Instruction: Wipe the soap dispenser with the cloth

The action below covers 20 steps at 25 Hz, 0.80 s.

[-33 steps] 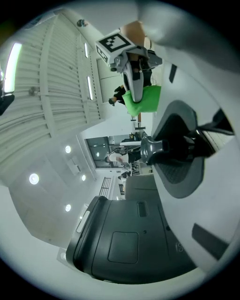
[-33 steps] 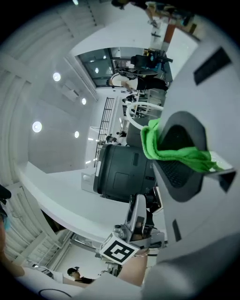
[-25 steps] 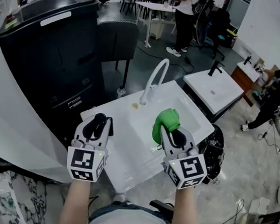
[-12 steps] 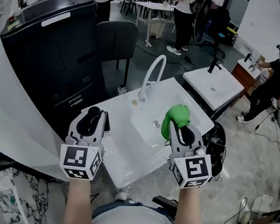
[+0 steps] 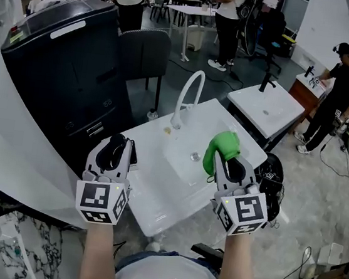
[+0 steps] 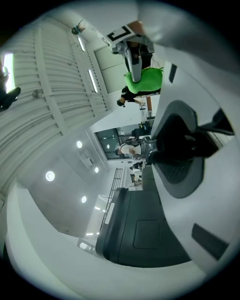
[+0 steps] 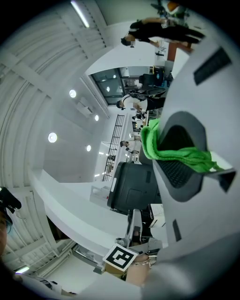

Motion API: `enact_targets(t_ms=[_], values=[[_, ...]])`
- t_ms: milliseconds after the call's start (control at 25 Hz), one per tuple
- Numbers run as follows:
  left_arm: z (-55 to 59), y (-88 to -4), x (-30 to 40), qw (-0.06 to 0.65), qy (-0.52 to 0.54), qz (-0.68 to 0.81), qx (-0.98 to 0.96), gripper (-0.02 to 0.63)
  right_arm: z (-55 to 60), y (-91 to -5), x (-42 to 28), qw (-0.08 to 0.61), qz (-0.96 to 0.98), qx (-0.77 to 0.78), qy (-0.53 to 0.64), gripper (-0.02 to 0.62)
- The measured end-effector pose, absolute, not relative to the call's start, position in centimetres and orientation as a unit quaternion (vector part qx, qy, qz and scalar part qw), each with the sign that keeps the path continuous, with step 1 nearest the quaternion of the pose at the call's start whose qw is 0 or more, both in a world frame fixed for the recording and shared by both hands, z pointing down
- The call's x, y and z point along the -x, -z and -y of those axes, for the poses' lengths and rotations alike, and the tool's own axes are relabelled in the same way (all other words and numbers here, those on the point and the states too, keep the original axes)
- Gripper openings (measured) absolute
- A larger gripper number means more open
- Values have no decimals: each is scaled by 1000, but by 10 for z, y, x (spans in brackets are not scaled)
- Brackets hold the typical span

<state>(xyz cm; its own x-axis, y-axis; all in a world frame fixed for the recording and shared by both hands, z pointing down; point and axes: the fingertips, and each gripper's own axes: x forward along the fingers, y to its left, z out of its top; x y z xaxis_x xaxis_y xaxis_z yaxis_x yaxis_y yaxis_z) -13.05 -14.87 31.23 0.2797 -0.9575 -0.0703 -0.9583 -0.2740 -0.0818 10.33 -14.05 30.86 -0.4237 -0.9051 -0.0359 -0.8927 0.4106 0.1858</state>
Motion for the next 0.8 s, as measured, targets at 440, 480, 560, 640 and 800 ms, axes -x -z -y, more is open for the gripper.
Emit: enact_targets(t_ms=[440,480,560,640,800], values=[[161,-311,132,56,1,-601,797,106,154,-315,-102,39,840,-535,80,46],[162,-311,132,57,1,-600,798,106,155,-315,-102,39,840,-536,80,46],[165,-310,131,59,3,-598,800,106,157,-315,-102,38,839,-537,79,46],[167,-311,130,59,3,-597,800,106,159,-315,-101,37,839,-537,79,46],[169,-311,130,58,2,-596,801,106,162,-316,-99,37,841,-534,78,46]])
